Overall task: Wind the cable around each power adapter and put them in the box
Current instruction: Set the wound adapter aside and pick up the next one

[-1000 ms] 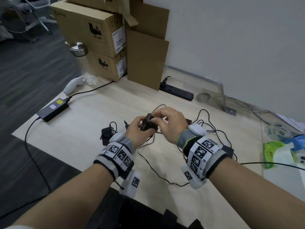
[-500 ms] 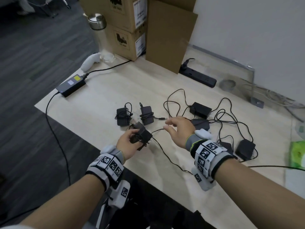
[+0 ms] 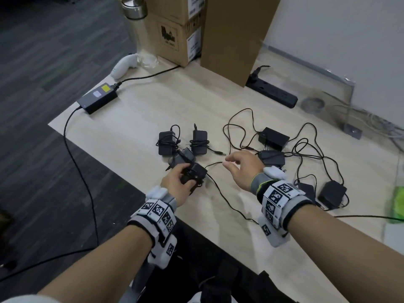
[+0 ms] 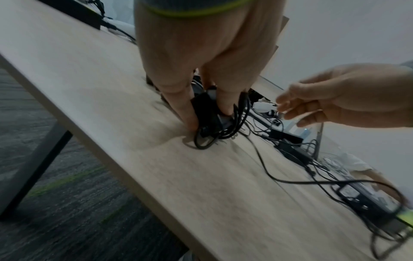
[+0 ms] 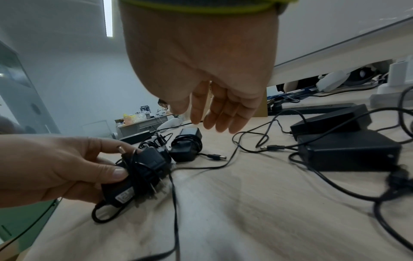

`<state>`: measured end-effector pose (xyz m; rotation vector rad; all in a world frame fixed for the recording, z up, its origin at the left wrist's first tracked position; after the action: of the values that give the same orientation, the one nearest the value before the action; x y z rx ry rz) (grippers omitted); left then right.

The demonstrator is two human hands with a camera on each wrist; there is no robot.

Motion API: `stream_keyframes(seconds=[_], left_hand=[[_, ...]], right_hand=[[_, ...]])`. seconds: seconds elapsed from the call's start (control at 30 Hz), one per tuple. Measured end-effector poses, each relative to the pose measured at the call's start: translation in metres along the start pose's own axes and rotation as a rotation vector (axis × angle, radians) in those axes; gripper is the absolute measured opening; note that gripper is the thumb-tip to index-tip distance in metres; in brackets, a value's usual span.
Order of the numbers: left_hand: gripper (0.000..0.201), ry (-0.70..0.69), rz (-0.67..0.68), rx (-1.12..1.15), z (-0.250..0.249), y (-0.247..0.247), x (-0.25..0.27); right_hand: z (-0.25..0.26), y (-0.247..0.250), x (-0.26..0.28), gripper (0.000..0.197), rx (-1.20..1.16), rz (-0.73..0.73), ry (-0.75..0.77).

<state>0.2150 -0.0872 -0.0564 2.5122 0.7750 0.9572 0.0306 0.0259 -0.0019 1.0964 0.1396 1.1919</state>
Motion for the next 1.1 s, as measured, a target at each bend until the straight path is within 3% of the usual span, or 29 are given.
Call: stream_keyframes(seconds=[0.27, 0.5, 0.6, 0.77, 0.93, 1.1], left_hand=[[0.064, 0.048, 0.046, -0.244, -0.001, 0.009, -0.011], [0.063, 0.104, -0.073, -0.440, -0.030, 0.014, -0.012], [0.052, 0.064, -0.095, -0.462, -0.049, 0.009, -0.012], [0.058, -0.041, -0.087, -0.591, -0.084, -0.014, -0.024], [0.053, -0.239, 0.074, -0.581, -0.109, -0.056, -0.038], [0.054, -0.315, 0.249, -0.629, -0.129, -0.106, -0.040]], right_hand=[[-0.032, 0.007, 0.010, 0.026, -0.009, 0.019, -0.131], [-0.059, 0.014, 0.023, 0.026, -0.057, -0.002, -0.254], [-0.063, 0.017, 0.028, 0.026, -0.060, -0.014, -0.260], [-0.073, 0.023, 0.033, 0.024, -0.055, -0.043, -0.234], [-0.104, 0.034, 0.050, 0.030, -0.021, -0.099, -0.323], [-0.152, 0.042, 0.080, 0.043, -0.017, -0.205, -0.526]])
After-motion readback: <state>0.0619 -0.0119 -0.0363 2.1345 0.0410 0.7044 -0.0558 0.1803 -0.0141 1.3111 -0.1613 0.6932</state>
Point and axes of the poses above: each hand's wrist, its own x-axis away from the middle knuckle, its own y-axis out of the back of the hand, z = x × y, the point moved 1 cm from there along -x, towards the middle knuckle, and after that the axes turned 15 degrees about z, right-handed, at the moved point
